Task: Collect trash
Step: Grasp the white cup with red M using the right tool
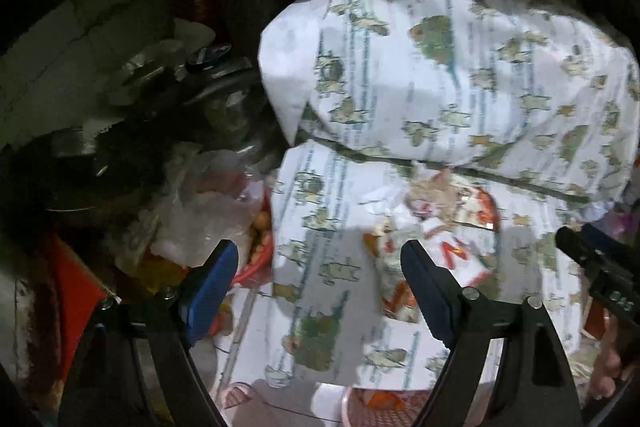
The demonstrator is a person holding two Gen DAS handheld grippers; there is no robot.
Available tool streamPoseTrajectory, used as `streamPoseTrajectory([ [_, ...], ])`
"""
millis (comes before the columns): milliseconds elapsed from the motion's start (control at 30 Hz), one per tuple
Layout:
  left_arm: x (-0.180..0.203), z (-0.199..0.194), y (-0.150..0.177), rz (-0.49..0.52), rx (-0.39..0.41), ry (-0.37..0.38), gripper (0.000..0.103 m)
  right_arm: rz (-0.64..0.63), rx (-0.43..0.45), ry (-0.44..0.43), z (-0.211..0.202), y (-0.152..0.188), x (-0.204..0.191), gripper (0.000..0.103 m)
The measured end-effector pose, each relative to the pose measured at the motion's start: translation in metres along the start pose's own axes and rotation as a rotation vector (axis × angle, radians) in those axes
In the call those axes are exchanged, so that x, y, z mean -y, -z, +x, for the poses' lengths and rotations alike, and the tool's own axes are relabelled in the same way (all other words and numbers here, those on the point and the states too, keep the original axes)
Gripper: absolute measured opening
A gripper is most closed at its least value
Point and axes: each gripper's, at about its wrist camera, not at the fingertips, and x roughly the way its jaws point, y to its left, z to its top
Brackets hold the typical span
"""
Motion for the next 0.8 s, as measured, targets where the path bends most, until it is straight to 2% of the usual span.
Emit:
streamPoseTrajectory([
  [167, -0.006, 0.028, -0.003, -0.034, -0.073, 0.039, 0.085, -0.006, -0.045, -0.007, 0.027, -0.004, -0.010, 0.075],
  [300, -0.007, 0.038, -0.003, -0.050, -0.091, 0.037, 0.085, -0.030, -0.101, -0.021, 0.049, -0.001, -0.023, 0.075],
  [367, -0.006, 0.042, -0.003, -0.045, -0.093, 0.031, 0.085, -0.047, -0.133, 0.007, 0.058, 0.002, -0.030, 0.075],
  [533, -0.009, 0.049, -0.003, -0.056, -0.109, 0.027, 0.088, -0.138, -0.176, 0.012, 0.076, 0.009, -0.054, 0.076],
  [800, -0.022, 0.063, -0.001, -0.109, -0.150, 0.030, 0.089, -0.055, -0.263, -0.010, 0.113, 0.011, -0.048, 0.076],
])
